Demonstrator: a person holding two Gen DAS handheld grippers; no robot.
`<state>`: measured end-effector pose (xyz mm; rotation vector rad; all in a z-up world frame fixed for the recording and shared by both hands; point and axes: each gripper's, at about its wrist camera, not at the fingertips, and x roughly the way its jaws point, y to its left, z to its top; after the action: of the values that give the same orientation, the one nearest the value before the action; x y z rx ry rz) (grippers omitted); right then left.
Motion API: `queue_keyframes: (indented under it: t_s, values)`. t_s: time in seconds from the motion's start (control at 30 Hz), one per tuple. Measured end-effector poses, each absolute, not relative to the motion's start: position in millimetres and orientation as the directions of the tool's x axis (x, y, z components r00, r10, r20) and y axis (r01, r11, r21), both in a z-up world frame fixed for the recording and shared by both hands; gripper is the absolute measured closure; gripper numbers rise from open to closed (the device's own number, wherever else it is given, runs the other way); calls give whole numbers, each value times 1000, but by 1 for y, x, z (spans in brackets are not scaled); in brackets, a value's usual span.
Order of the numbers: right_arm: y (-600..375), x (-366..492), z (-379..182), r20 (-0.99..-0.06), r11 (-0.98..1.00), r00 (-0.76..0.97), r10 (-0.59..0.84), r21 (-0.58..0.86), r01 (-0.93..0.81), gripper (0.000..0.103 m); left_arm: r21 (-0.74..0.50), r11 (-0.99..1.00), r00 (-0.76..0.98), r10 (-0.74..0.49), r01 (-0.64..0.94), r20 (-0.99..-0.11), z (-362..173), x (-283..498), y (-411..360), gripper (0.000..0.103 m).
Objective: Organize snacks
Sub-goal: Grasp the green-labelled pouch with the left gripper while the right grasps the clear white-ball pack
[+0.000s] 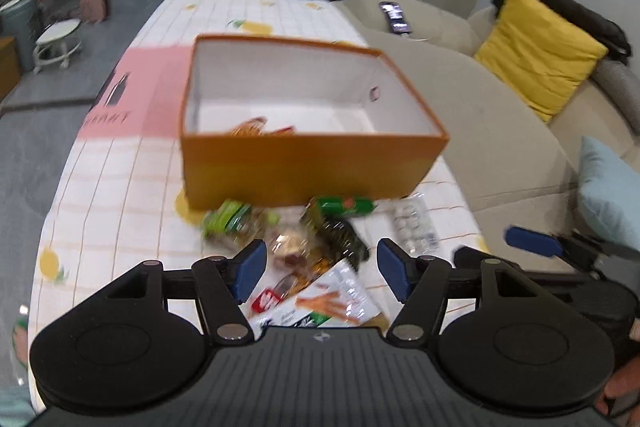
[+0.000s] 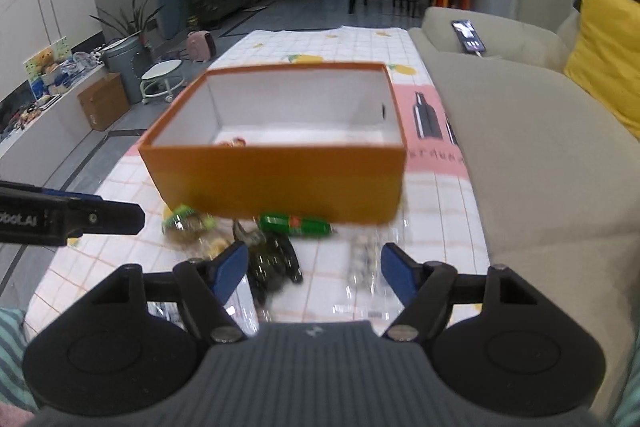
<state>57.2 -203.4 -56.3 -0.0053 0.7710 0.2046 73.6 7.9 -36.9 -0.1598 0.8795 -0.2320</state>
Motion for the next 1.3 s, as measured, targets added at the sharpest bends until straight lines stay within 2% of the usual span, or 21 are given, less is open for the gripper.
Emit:
queue_keyframes:
  t_s: [0.2,0.53,0.8,0.87,1.0,1.1,1.3]
  values:
    - [-208,55,-73,-701,985,694,165,87,-146,32,-155,985,651,-168,78,-741,-51,70,10,28]
    - [-212,77,-98,-737,988,659,152,97,-120,36,-181,984,623,-144,4,-769,-74,89,26,28]
    - [-212,109,-116,-773,991,621,130,106,-75,48,-188,980,614,-107,-69,-782,-87,113,22,28]
    - [-213,119,-121,-783,993,611,116,101,-59,48,-185,976,602,-81,-112,-794,-90,122,22,28]
    - [-216,137,-129,-796,995,597,96,89,-42,48,-252,941,559,-86,-226,-824,-99,142,32,28]
    - [-219,149,-134,-804,995,587,93,90,-33,48,-210,919,497,-19,-333,-868,-104,158,31,28]
    - [-223,166,-146,-819,996,567,86,92,-18,42,-223,863,423,-12,-454,-906,-115,175,27,27]
